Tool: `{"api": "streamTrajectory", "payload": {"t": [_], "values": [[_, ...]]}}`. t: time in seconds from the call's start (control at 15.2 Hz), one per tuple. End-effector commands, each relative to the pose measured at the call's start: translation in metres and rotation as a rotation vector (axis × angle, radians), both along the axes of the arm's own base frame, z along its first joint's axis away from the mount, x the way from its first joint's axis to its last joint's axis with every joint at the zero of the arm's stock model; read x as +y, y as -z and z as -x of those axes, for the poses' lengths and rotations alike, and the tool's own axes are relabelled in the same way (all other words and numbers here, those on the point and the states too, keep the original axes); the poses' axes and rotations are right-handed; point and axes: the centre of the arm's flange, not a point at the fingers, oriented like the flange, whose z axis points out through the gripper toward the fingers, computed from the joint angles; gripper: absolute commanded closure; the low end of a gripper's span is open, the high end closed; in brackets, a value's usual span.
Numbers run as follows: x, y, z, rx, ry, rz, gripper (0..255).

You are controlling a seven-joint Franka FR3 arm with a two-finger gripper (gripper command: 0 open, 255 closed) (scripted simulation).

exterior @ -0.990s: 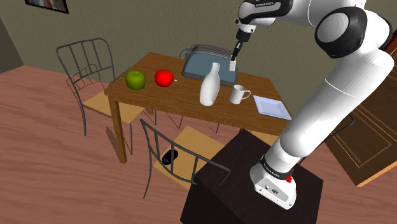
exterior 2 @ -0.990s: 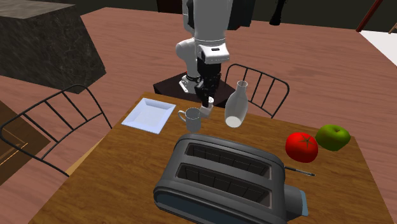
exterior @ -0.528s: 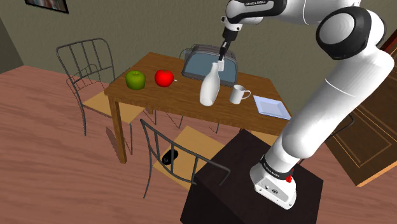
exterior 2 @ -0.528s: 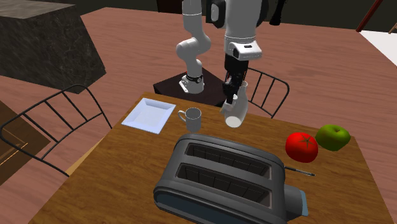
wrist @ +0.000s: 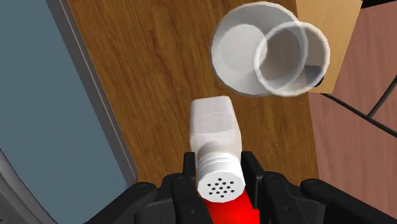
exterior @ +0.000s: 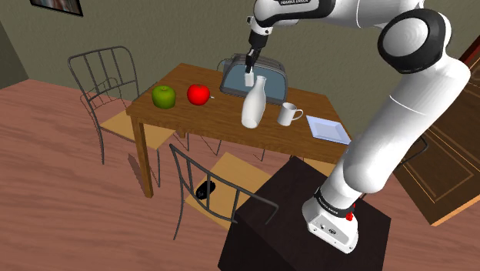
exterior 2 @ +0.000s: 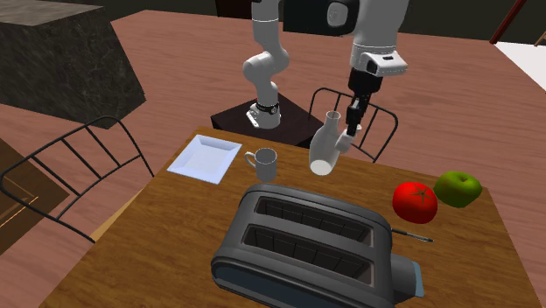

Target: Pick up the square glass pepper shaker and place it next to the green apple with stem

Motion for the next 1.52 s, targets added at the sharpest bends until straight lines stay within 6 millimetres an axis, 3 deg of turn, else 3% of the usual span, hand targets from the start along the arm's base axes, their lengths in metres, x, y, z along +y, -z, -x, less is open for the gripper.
{"api": "streamTrajectory", "payload": {"t": [0.0,1.12,1.45], "values": [[0.024,0.0,-0.012,-0.001,0.001,0.0,255],[0.229,0.0,-0.102,-0.001,0.001,0.0,255],[0.234,0.021,-0.105,-0.001,0.001,0.0,255]]}}
